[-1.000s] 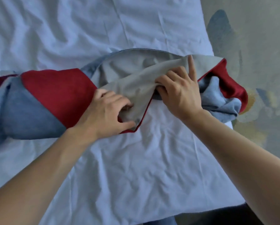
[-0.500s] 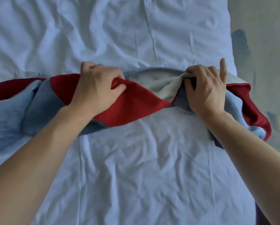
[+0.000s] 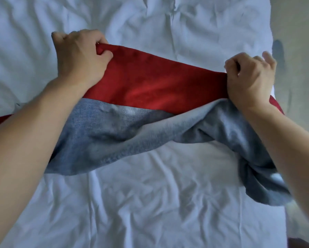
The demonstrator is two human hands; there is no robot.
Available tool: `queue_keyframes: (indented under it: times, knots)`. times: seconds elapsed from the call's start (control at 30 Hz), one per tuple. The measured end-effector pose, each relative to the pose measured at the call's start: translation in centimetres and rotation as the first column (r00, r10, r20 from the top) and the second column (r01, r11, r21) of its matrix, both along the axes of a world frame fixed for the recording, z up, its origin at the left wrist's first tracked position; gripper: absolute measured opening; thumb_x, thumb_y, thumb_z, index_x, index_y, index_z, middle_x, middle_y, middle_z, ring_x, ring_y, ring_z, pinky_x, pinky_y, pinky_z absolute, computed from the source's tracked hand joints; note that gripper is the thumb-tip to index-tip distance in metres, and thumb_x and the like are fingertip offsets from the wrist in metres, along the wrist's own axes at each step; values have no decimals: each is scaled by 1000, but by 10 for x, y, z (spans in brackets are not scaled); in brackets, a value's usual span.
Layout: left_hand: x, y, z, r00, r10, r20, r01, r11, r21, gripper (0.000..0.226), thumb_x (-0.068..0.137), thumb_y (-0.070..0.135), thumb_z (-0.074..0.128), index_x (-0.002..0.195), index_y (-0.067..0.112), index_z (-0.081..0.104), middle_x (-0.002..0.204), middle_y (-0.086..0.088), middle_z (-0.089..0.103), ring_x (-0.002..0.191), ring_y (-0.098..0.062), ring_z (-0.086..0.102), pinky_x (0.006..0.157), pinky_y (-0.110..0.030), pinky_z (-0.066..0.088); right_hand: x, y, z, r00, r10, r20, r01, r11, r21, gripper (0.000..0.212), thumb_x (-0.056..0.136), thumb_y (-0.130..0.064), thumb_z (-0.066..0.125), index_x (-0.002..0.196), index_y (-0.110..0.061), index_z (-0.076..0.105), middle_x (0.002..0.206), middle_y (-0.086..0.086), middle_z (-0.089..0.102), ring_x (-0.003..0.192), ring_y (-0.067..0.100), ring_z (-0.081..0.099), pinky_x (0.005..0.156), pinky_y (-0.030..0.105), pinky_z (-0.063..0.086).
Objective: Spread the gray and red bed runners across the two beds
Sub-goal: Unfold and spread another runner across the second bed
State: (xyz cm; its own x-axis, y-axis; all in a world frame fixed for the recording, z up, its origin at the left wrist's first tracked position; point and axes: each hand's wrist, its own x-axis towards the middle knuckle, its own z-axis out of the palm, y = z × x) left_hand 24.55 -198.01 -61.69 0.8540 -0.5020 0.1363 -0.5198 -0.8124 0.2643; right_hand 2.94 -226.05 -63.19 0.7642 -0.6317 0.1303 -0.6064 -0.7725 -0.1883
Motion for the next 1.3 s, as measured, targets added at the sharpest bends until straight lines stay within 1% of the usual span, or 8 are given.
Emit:
queue_keyframes:
  times: [0.17,0.27,0.6,0.87,1.0,1.07,1.17,1.3]
  knots:
    - [29,-18,-8,999,29,32,-29,999,16,23,86,39,54,95,22,67,97,-2,70,95,-29,59,94,-46,30,29,-2,3,981,183,58,-191,963,192,34,91,-45,56,78,-16,69,71,3,66,70,12,45,106,45,38]
    - [38,-34,-12,998,36,45,-37,999,17,23,85,40,54,95,23,67,99,-4,68,95,-30,58,93,-47,32,29,-3,-5,958,287,-17,-282,950,134,22,87,-36,63,88,-15,72,80,6,71,80,26,58,111,49,33]
    - [-27,-23,2,998,-23,53,25,999,-44,40,85,37,56,123,27,57,122,2,55,117,-18,49,107,-38,24,10,13,4,988,145,51,-145,989,-18,32,87,-34,57,112,-18,69,114,8,64,113,29,55,121,46,19]
    - [-179,10,17,965,-254,60,261,947,-190,31,81,50,66,100,24,66,101,4,62,99,-21,55,93,-40,30,-99,85,40,911,256,325,-251,966,-57,8,87,-15,64,83,-11,69,81,7,64,85,29,58,108,48,38]
    - [-225,25,-9,919,-391,-56,394,915,89,52,73,46,72,118,22,62,109,1,61,105,-26,56,99,-42,29,-157,112,15,901,432,35,-432,902,-23,28,80,-20,75,105,-9,71,96,6,66,101,31,60,118,59,22]
    - [-217,23,-17,936,-352,-8,351,928,127,38,78,36,68,113,22,63,105,0,63,102,-28,57,97,-42,29,-164,100,3,908,403,-115,-408,913,-18,45,76,-21,75,119,-10,66,109,7,63,117,32,54,119,64,10]
    - [-189,9,-15,955,-286,74,279,956,94,8,85,28,59,85,21,64,81,-3,66,86,-30,57,91,-41,26,-154,73,-6,933,322,-163,-338,938,-80,25,84,-19,64,108,-14,70,98,6,62,110,32,53,119,64,7]
    - [-154,-5,-5,977,-203,57,200,978,58,18,87,35,54,82,23,67,79,-2,68,84,-30,54,88,-44,29,-132,50,-7,950,260,-170,-278,956,-92,17,87,-25,61,90,-11,69,84,7,64,99,33,55,120,62,11]
